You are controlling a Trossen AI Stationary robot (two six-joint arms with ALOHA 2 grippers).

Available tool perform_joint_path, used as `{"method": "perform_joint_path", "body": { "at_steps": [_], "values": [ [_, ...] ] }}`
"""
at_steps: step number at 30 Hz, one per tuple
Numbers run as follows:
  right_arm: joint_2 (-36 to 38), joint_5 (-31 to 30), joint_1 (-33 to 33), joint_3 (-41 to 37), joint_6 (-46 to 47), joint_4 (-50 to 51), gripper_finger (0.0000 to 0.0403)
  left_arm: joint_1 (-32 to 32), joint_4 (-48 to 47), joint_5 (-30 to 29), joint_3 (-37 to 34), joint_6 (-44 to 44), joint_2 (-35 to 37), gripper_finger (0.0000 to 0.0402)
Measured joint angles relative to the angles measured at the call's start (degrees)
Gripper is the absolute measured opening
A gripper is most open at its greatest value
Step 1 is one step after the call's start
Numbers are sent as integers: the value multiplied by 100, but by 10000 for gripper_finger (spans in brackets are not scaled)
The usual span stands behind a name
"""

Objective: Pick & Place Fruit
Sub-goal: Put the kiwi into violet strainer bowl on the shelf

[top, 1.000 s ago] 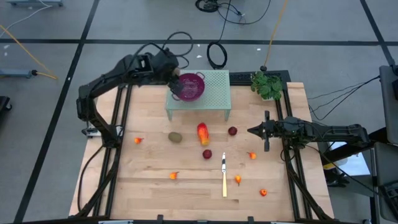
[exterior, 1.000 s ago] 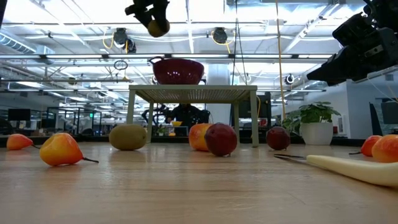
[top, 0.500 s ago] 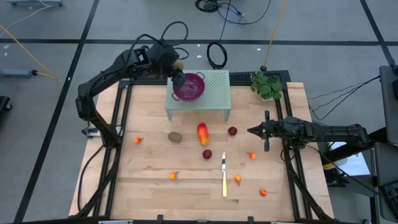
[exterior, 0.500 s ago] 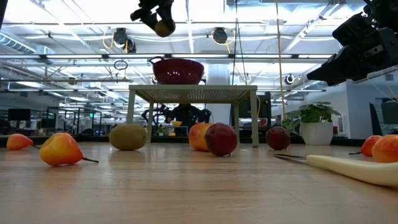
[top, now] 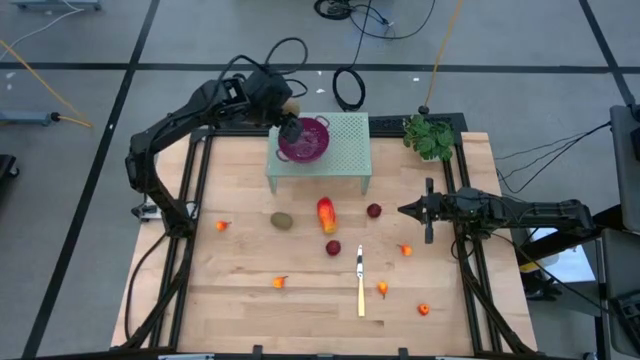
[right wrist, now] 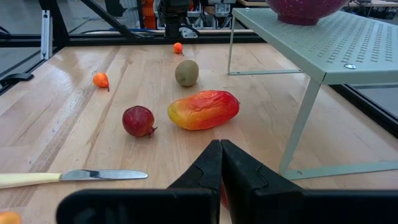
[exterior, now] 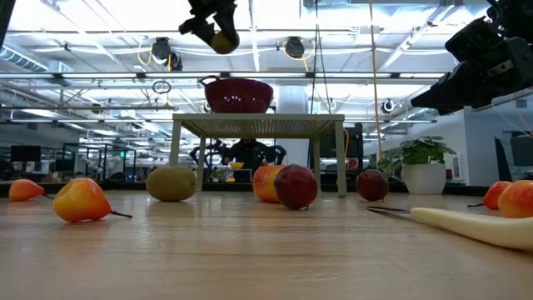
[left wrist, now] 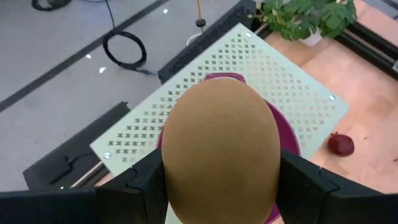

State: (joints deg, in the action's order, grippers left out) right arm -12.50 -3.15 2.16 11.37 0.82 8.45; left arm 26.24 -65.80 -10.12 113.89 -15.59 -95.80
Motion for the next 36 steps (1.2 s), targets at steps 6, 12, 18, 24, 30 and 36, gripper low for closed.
{"method": "perform_joint_path", "body": {
  "at_steps": [6, 12, 18, 24, 30, 36],
  "values": [
    [1, -1, 0, -1, 2, 1, 4, 0, 0, 167, 0, -2, -324, 223],
    [1, -1, -1, 1, 2, 2, 4, 11, 2, 304, 0, 15, -561, 223],
    [1, -1, 1, -1, 2, 2, 4, 11, 7, 322, 0, 28, -629, 223],
    [0, -1, 1, 0, 2, 2, 4, 11, 11, 322, 0, -11, -626, 223],
    [-1, -1, -1, 1, 2, 2, 4, 11, 11, 322, 0, -9, -626, 223],
    [0, -1, -1, 1, 2, 2, 4, 8, 8, 322, 0, -20, -627, 223]
  ]
}}
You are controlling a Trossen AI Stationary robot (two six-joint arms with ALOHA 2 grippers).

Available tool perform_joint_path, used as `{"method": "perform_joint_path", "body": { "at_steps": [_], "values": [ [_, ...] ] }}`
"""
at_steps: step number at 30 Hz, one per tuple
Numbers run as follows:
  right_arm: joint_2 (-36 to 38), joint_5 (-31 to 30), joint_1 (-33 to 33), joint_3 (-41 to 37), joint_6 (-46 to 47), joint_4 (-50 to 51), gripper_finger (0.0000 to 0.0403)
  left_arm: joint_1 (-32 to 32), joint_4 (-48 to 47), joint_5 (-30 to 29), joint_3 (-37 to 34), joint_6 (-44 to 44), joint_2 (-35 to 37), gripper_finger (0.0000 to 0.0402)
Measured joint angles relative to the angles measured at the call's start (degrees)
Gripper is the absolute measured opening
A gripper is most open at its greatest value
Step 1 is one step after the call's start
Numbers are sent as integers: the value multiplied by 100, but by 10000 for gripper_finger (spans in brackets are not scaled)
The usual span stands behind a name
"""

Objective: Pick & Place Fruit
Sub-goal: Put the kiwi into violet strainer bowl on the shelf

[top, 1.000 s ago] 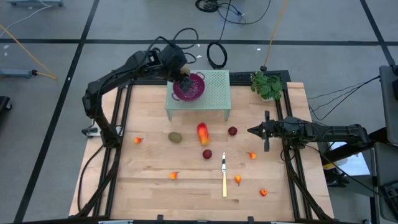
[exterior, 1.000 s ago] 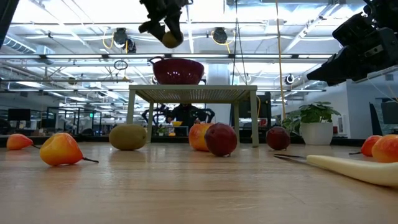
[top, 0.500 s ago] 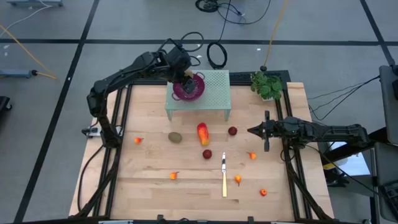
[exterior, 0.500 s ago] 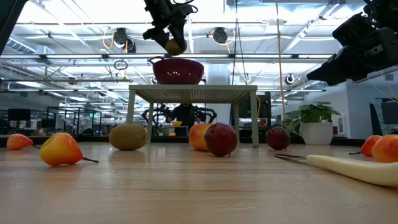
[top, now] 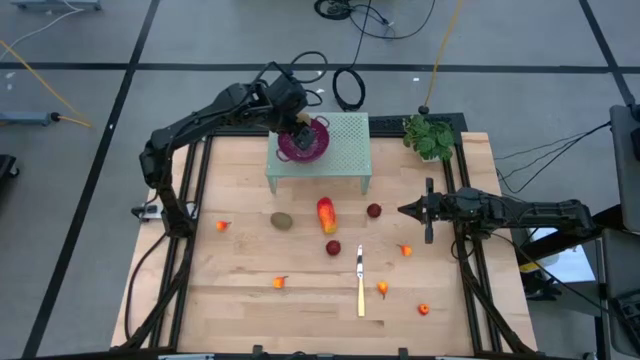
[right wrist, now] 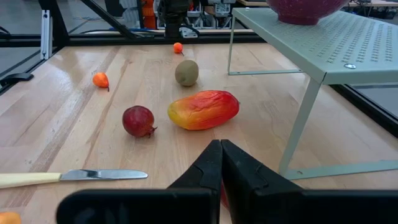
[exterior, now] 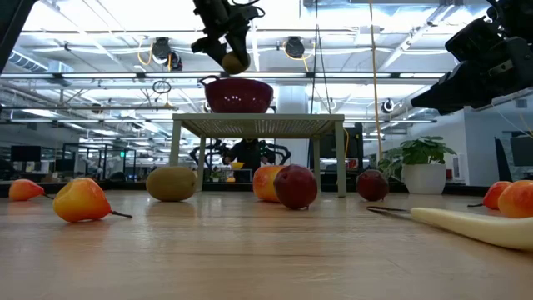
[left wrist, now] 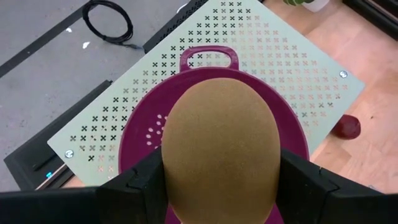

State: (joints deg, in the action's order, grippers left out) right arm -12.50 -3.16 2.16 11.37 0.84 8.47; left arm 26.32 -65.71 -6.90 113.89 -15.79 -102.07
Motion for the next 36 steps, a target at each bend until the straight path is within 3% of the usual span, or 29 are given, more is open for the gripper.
{"method": "perform_joint_path", "body": {
  "at_steps": [14, 36],
  "values": [
    [0, 0, 1, -1, 0, 13, 4, -64, -26, 48, -2, 62, -657, 223],
    [-1, 2, 0, 0, 0, 15, 4, -63, -467, 64, -2, 31, -708, 223]
  ]
}}
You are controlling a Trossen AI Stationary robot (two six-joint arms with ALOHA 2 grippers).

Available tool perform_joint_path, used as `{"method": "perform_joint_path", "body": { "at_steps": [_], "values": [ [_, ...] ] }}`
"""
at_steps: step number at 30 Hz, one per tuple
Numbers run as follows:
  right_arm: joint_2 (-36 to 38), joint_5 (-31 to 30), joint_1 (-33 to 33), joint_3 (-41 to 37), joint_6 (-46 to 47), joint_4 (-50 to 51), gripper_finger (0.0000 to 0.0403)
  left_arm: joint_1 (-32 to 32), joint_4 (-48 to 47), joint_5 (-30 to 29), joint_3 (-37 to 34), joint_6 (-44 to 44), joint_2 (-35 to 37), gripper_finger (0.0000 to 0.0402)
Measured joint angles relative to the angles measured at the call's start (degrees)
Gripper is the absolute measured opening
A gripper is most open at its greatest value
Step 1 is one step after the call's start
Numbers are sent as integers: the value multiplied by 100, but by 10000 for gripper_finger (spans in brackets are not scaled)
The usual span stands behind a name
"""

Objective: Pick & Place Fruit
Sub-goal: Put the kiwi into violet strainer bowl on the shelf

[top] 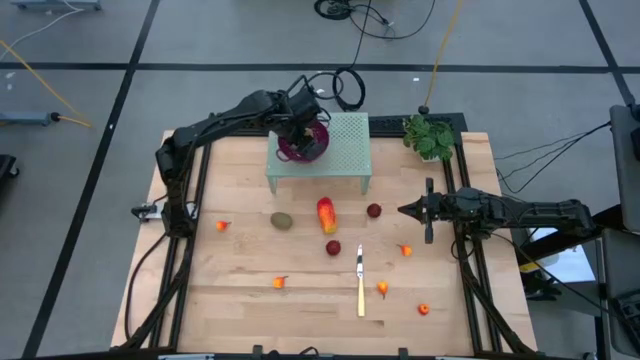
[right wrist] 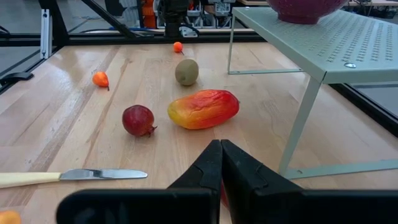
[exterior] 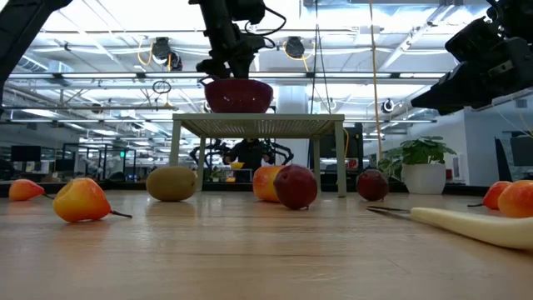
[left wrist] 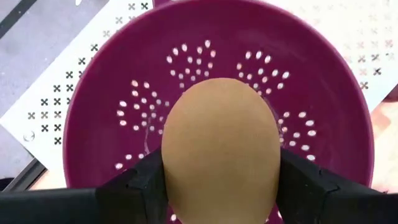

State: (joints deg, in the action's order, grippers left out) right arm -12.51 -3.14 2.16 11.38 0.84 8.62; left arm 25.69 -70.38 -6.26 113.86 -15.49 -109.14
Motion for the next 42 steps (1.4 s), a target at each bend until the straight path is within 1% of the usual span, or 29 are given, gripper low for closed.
{"method": "perform_joint_path", "body": {
  "at_steps": [9, 14, 19, 24, 30, 42],
  "values": [
    [0, 0, 0, 0, 0, 0, 4, -22, 23, -26, 0, -27, -42, 223],
    [0, 0, 2, 0, 0, -3, 4, -31, 144, -184, -2, -17, -50, 223],
    [0, 0, 2, 0, 0, -7, 4, -24, 144, -187, -2, -4, -58, 223],
    [2, -1, 0, 0, 0, -14, 4, -64, 185, -315, -2, 4, -197, 223],
    [0, 2, 2, -2, 0, -17, 4, -60, 208, -300, -2, 18, -336, 223],
    [0, 2, 0, 0, 0, -19, 4, -42, 133, -319, -2, 35, -328, 223]
  ]
}}
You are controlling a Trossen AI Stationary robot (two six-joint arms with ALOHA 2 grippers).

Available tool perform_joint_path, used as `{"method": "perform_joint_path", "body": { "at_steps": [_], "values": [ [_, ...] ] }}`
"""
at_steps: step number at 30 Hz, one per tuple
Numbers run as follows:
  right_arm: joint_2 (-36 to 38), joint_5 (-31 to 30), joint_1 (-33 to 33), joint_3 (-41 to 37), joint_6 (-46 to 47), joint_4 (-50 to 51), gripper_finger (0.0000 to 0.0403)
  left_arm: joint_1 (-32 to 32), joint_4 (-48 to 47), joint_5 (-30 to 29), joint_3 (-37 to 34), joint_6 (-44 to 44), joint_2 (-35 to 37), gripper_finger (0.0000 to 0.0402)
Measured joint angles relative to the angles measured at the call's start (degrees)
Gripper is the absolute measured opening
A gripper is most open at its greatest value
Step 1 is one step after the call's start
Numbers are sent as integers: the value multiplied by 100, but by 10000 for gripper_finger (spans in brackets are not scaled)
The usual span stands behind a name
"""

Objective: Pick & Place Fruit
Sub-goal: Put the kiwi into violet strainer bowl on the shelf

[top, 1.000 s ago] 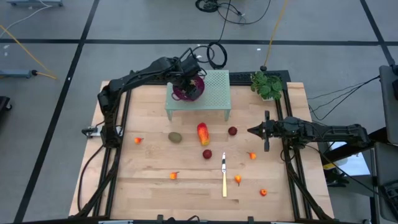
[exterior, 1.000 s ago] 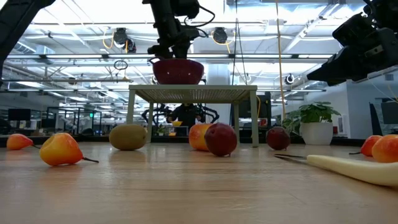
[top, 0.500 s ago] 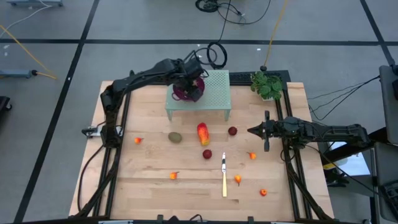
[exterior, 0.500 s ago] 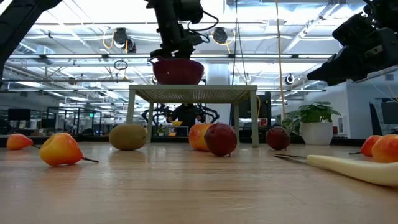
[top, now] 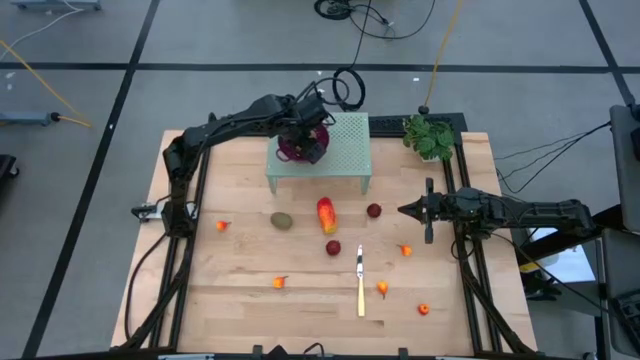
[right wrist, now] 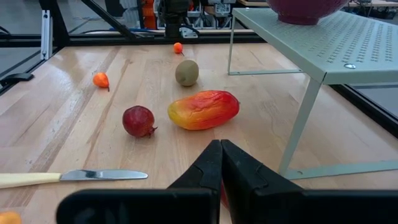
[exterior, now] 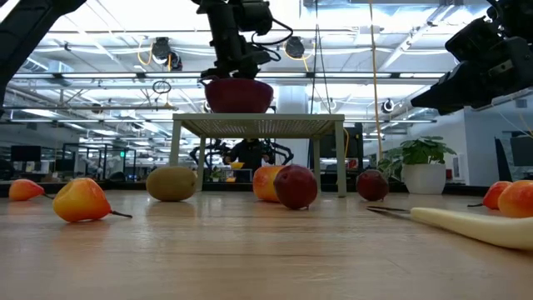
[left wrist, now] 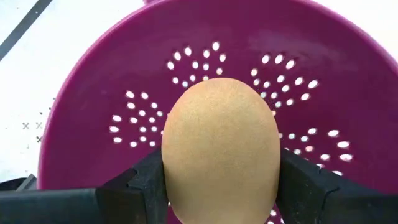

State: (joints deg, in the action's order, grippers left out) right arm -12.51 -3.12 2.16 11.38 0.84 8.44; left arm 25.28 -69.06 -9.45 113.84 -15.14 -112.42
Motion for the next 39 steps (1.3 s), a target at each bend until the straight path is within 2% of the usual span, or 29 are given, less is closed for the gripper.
{"method": "perform_joint_path", "body": {
  "at_steps": [32, 39],
  "values": [
    [0, 0, 0, 0, 0, 1, 4, 100, -125, -7, 0, -4, 0, 224],
    [0, -1, 0, 0, 0, 1, 4, 100, -118, 0, 0, -7, 0, 252]
  ]
}}
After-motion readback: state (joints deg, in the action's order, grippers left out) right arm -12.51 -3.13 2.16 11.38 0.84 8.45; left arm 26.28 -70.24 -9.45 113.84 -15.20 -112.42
